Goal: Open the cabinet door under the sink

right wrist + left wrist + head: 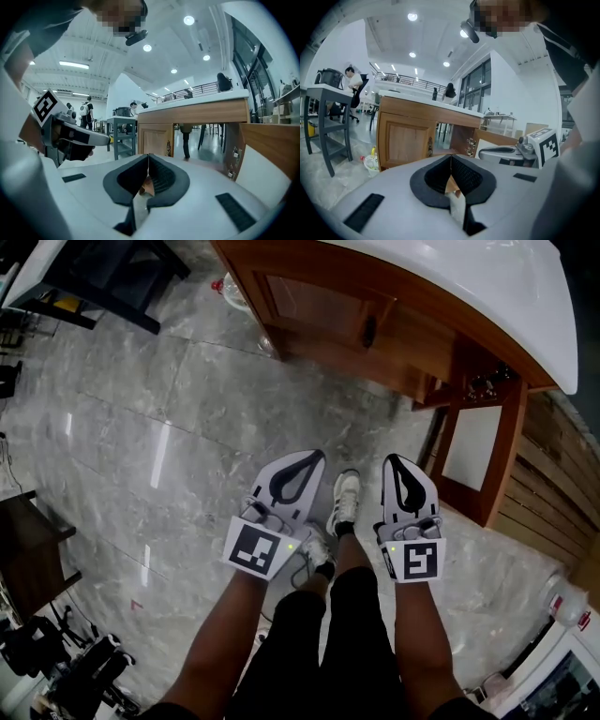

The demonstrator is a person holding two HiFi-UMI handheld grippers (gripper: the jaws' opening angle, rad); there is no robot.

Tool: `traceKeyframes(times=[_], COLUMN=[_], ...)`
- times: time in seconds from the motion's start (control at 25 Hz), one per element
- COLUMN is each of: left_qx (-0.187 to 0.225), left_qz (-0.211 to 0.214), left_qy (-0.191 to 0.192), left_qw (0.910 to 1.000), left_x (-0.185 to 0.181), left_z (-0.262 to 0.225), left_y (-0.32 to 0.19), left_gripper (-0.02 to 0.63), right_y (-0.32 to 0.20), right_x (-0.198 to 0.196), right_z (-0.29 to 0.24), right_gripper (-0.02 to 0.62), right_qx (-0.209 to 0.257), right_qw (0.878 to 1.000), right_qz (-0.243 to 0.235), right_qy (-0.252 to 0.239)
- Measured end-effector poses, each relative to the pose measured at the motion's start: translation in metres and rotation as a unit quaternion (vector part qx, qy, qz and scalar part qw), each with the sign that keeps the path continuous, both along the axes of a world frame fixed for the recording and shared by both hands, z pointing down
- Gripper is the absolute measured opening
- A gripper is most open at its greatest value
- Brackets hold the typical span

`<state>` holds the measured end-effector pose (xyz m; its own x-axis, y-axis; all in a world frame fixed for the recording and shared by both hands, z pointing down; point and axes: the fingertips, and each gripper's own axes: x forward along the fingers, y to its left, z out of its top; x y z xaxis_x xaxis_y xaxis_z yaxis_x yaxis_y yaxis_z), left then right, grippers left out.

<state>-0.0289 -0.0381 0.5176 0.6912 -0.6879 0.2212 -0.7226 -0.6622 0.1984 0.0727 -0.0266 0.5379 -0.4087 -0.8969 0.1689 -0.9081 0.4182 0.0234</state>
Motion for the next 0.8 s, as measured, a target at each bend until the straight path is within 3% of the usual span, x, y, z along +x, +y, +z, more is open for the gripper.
traceKeyframes(times=[0.12, 0.2, 0.44, 0.8], left_qx=[0.01, 0.013, 0.008, 0.006], left_qz=[-0.002, -0.004, -0.009, 0.004], left_qy=[0.001, 0.002, -0.002, -0.008], left_qw=[1.0, 0.9999, 0.9999, 0.9999], left_x=[0.002, 0.003, 0.005, 0.016], left_z=[-0.005, -0.007, -0.001, 0.012], left_y=[-0.023, -0.037, -0.077, -0.126], left_gripper=[0.023, 0.023, 0.023, 0.023], right_y=[-0.028, -0.044, -0.097, -0.167], right_x=[-0.005, -0.007, -0.007, -0.004], right_z=[0.0, 0.0, 0.003, 0.025], right_gripper=[0.028, 0.101, 0.198, 0.276], right_qx=[0.002, 0.002, 0.001, -0.023], right_qw=[1.0, 1.0, 1.0, 0.999], right_qz=[-0.007, -0.014, -0.023, -0.033], right_qy=[-0.004, -0.008, -0.018, -0.026])
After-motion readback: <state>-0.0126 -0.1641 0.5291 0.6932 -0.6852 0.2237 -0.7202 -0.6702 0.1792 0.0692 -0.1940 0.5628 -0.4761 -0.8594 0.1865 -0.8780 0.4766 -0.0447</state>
